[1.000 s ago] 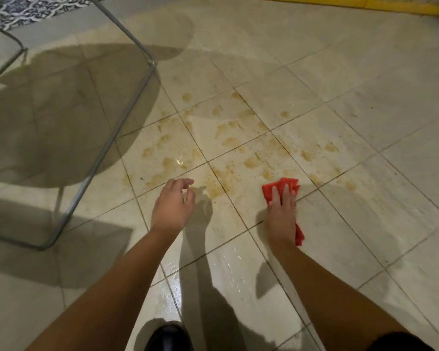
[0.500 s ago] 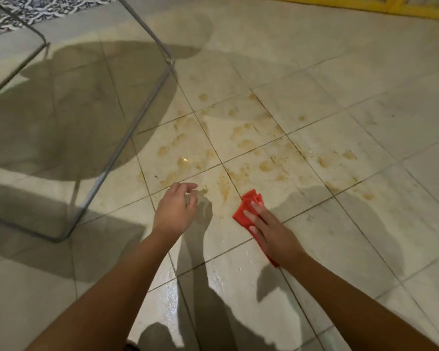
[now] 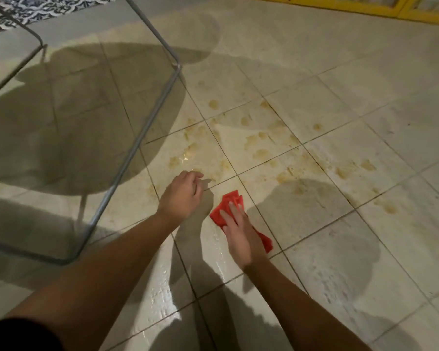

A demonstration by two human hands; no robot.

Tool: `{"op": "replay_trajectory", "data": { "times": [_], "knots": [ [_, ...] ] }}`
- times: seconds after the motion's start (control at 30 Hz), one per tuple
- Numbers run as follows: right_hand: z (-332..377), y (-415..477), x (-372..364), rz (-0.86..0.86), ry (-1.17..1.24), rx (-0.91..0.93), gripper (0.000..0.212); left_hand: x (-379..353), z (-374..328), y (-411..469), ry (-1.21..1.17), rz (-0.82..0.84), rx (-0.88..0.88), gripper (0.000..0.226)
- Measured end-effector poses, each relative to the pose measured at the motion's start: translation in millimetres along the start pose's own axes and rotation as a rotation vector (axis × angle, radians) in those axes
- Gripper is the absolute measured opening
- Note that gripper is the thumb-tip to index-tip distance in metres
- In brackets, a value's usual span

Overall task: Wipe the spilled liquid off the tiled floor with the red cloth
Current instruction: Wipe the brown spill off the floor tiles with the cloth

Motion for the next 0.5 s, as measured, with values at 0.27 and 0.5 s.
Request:
{"op": "replay_trajectory", "data": {
  "times": [0.27,0.5],
  "knots": [
    [-25,-16,19,0.068,-0.102,0.031,0.043,31,9,-6,0.236,0.133,-0.156,0.031],
    [-8,23,24,-0.06,0.069,-0.35,0.042,47,43,-41,0.401,0.148,-0.294,0.032]
  ]
}}
Point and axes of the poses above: each hand's wrist, its own y-axis towards the middle knuckle, its own x-axis out of the back of the hand, z = x × y, the point moved 1 cm from there along y, towards the middle knuckle, and after that the axes turned 12 degrees about z, right-handed, at the moved point
